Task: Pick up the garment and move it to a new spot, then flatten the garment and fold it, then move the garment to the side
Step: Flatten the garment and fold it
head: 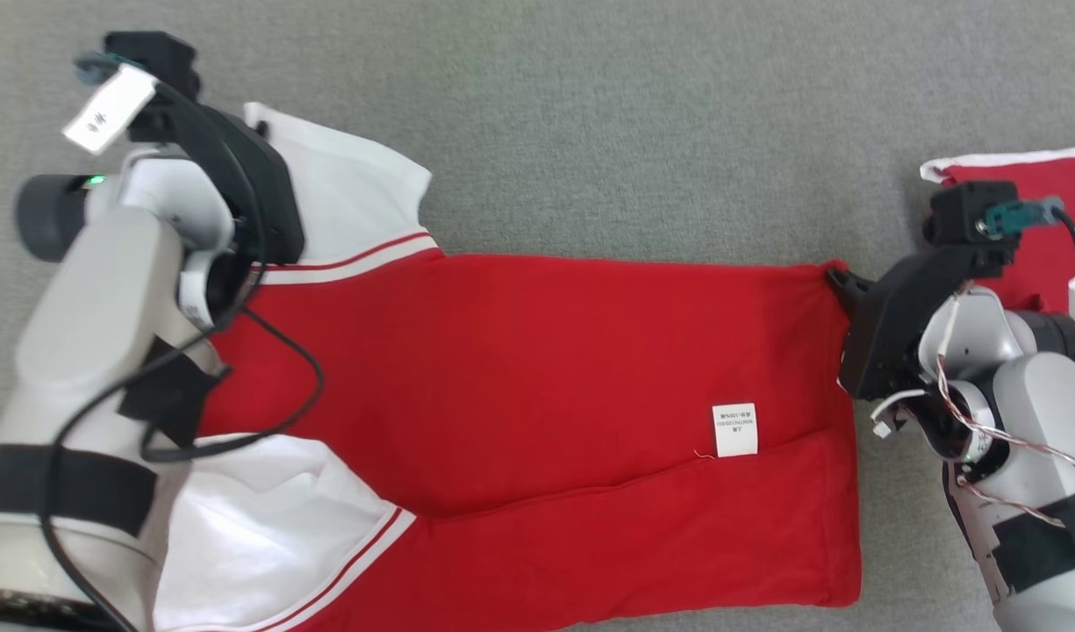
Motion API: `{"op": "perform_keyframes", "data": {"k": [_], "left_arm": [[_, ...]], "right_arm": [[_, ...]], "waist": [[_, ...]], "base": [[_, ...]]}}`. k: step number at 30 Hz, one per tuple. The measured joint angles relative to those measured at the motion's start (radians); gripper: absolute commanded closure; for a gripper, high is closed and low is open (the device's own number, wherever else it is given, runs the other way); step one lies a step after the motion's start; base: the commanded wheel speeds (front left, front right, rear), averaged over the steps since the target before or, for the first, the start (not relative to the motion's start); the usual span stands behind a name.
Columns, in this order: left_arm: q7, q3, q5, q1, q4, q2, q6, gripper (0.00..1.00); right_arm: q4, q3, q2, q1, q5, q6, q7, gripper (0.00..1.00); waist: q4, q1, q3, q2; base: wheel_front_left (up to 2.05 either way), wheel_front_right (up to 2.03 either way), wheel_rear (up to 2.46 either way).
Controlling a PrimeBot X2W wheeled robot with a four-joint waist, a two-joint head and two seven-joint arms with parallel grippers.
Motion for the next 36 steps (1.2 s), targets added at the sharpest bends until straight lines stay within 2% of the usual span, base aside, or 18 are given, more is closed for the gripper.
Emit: {"op": "perform_keyframes", "data": {"k": [11,22,29,36], "left_arm": [[-0.146,-0.005,-0.003,0.142,-0.071,-0.019,-0.027,1.0],[-0.271,-0.008,-0.053,0.397,-0.218,-0.026,-0.053,1.0],[-0.294,-0.041,-0.061,0.533,-0.357,-0.031,-0.071,1.0],[-0.293,-0.043,-0.073,0.662,-0.477,0.01,-0.07,1.0]], "right_arm": [[-0.058,-0.032,-0.003,0.102,0.018,0.017,-0.057,1.0],[-0.092,-0.062,-0.02,0.261,0.033,0.021,-0.073,1.0],[-0.115,-0.086,-0.043,0.347,0.042,0.021,-0.071,1.0],[-0.123,-0.083,-0.05,0.352,0.042,0.02,-0.052,1.0]], "waist": [[0.043,0.0,-0.073,0.0],[0.081,-0.0001,-0.172,0.0],[0.113,-0.0002,-0.226,-0.0001],[0.146,-0.0001,-0.26,-0.0001]], "base": [[0.0,0.0,0.0],[0.0,0.0,0.0],[0.0,0.0,0.0],[0.0,0.0,0.0]]}}
